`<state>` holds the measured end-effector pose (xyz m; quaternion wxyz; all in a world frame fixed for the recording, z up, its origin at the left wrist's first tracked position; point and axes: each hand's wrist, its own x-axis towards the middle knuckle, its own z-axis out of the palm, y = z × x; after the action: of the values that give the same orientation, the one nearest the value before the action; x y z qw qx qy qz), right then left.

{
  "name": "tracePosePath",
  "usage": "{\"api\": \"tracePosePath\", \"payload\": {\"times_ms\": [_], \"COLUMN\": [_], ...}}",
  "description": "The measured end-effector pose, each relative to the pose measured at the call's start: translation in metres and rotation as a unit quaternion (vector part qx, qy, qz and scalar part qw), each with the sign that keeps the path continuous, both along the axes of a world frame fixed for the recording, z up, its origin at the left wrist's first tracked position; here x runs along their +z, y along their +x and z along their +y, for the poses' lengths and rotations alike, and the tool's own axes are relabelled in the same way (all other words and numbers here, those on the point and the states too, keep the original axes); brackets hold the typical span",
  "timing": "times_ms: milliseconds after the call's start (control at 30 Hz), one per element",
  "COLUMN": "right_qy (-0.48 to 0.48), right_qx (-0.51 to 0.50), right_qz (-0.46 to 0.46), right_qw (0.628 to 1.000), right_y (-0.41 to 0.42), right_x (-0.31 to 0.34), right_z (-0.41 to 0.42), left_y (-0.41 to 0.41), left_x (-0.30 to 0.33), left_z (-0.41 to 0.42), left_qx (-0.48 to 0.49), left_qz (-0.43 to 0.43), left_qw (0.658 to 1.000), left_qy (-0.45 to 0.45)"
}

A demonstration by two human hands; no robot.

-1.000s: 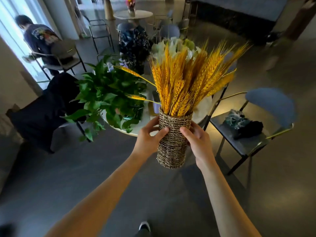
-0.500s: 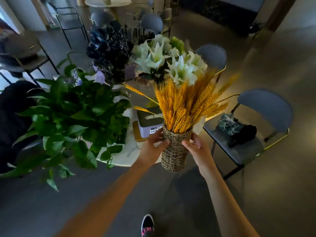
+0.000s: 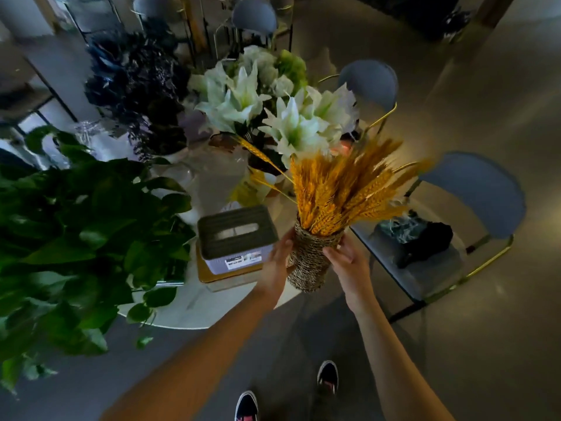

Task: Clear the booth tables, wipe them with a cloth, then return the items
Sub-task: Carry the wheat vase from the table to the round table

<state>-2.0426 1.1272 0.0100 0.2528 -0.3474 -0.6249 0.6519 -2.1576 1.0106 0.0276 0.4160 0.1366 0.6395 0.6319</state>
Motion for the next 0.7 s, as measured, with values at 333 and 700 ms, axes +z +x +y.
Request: {"api": "tracePosePath", "payload": {"times_ms": [333, 700], "right_qy": [-0.055, -0.148], "right_qx": [0.087, 0.166], "right_qz": [-0.005, -0.006], "right_qw": [0.995, 0.975], "right_y": [-0.012, -0.031], "right_x": [-0.027, -0.047], "right_z": [0.075, 0.07], "left_y": [0.02, 0.018], "left_x": [-0.02, -0.045], "left_z": [0.069, 0.067], "left_qx": [0.106, 0.178], "left_qz": [0.008, -0.003], "left_qw": [0.994, 0.983], "left_qy": [-0.035, -0.041]}}
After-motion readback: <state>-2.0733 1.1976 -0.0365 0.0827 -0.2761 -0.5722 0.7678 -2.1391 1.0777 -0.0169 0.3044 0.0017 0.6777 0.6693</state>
